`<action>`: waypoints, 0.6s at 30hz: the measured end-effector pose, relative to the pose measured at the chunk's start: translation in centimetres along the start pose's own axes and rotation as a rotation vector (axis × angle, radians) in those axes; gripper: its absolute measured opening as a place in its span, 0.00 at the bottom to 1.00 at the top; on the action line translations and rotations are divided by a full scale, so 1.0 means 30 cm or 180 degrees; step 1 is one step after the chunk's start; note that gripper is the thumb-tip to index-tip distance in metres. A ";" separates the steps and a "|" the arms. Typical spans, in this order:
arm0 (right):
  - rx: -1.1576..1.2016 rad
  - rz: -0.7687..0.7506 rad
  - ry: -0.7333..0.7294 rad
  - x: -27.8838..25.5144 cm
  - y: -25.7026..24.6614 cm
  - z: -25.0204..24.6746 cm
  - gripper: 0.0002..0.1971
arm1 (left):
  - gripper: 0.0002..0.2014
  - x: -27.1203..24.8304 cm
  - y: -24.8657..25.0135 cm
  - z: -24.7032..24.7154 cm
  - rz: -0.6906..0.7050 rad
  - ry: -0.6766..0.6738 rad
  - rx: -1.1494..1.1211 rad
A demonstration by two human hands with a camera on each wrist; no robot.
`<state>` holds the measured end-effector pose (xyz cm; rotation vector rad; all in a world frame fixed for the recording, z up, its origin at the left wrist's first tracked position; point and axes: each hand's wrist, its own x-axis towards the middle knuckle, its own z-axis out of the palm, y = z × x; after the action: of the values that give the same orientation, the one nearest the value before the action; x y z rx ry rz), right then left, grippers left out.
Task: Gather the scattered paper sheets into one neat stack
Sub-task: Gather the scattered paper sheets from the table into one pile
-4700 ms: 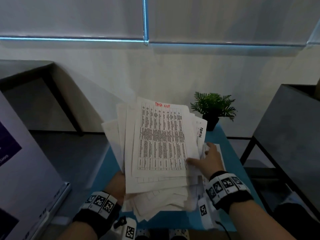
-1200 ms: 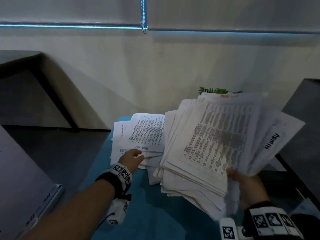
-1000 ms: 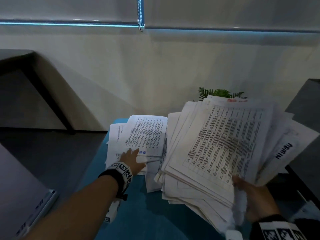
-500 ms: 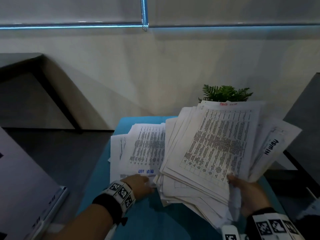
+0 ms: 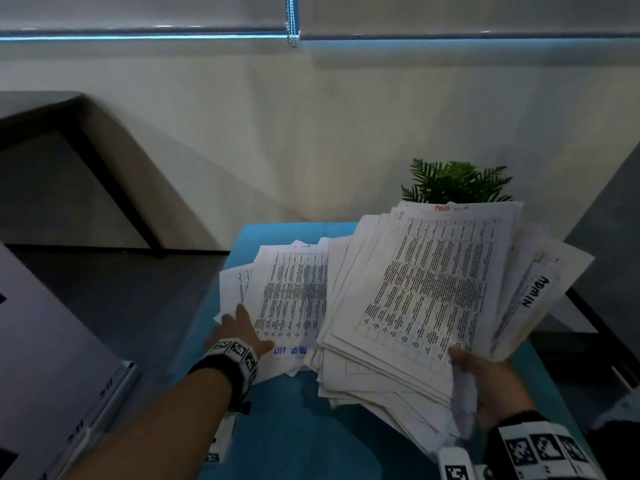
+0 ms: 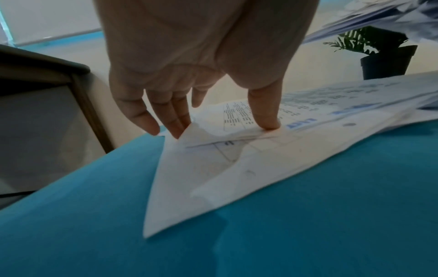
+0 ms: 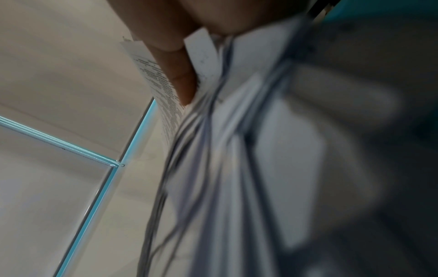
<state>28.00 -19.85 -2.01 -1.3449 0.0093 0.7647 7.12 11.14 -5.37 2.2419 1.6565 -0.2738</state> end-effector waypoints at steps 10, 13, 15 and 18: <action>-0.0134 -0.0164 0.0209 -0.022 -0.021 0.003 0.13 | 0.09 -0.009 -0.028 -0.022 -0.0036 0.0194 -0.2206; -0.0148 -0.0122 0.0392 -0.041 -0.033 -0.001 0.14 | 0.10 -0.062 -0.083 -0.073 -0.0054 0.0728 -0.2961; -0.0161 0.0050 0.0452 -0.054 -0.036 0.004 0.13 | 0.11 -0.125 -0.130 -0.126 -0.0031 0.1017 -0.3340; -0.0332 0.0115 0.0630 -0.084 -0.041 0.021 0.15 | 0.07 -0.231 -0.184 -0.195 0.0194 0.1157 -0.3881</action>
<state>26.44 -20.57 0.29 -1.5191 0.1525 0.6672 -0.49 8.67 1.60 1.3865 1.2875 0.9550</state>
